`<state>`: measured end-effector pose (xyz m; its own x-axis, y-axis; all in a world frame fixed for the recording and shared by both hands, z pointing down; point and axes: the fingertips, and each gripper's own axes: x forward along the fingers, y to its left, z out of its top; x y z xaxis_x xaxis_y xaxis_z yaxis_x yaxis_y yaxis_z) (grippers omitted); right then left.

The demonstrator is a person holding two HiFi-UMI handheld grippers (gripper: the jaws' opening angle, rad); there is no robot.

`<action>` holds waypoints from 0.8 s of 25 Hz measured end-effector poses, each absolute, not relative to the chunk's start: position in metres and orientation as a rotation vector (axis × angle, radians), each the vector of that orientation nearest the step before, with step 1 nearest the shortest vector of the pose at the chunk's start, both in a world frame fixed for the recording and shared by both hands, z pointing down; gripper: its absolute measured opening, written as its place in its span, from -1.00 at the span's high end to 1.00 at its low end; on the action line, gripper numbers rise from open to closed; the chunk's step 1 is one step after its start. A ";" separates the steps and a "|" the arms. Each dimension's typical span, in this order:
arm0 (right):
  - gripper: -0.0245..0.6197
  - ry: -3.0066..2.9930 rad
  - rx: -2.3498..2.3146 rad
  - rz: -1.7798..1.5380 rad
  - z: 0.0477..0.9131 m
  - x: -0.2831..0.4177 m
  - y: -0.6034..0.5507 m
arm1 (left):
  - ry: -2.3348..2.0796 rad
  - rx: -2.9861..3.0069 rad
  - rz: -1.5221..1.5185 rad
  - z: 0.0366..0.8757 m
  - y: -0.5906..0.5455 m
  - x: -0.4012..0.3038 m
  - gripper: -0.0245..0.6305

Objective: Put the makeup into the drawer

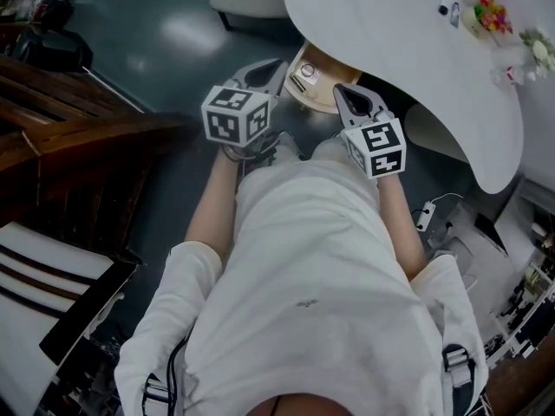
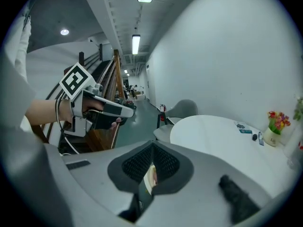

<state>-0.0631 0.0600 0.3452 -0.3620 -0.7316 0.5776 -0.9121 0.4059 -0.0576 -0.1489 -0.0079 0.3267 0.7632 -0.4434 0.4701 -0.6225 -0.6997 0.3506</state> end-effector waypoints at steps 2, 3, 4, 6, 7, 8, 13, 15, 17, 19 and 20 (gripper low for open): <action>0.89 -2.201 1.412 0.525 0.344 -0.062 0.061 | -0.810 2.457 0.481 0.326 -0.007 -0.151 0.90; 0.89 -2.201 1.416 0.526 0.344 -0.061 0.061 | -0.813 2.457 0.478 0.325 -0.007 -0.151 0.90; 0.89 -2.199 1.418 0.524 0.343 -0.061 0.062 | -0.815 2.456 0.475 0.324 -0.007 -0.151 0.90; 0.89 -2.194 1.418 0.521 0.344 -0.062 0.063 | -0.813 2.459 0.473 0.323 -0.007 -0.150 0.90; 0.89 -2.192 1.418 0.523 0.344 -0.062 0.064 | -0.809 2.462 0.474 0.323 -0.006 -0.149 0.90; 0.89 -2.190 1.418 0.526 0.345 -0.062 0.065 | -0.803 2.465 0.476 0.324 -0.005 -0.147 0.90; 0.89 -2.177 1.423 0.531 0.347 -0.061 0.068 | -0.771 2.476 0.487 0.325 -0.003 -0.141 0.90; 0.89 -2.167 1.432 0.533 0.348 -0.058 0.067 | -0.765 2.477 0.489 0.326 -0.004 -0.139 0.90; 0.89 -2.156 1.442 0.535 0.349 -0.054 0.067 | -0.758 2.479 0.493 0.326 -0.004 -0.136 0.90; 0.89 -2.146 1.451 0.536 0.351 -0.050 0.067 | -0.752 2.481 0.494 0.327 -0.004 -0.134 0.90; 0.89 -2.142 1.454 0.535 0.351 -0.048 0.066 | -0.749 2.483 0.495 0.327 -0.004 -0.133 0.90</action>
<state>-0.0479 0.0661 0.3510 -0.3102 -0.7407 0.5959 -0.9339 0.3545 -0.0456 -0.1329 -0.0041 0.3268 0.7831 -0.4105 0.4672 -0.5907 -0.7259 0.3524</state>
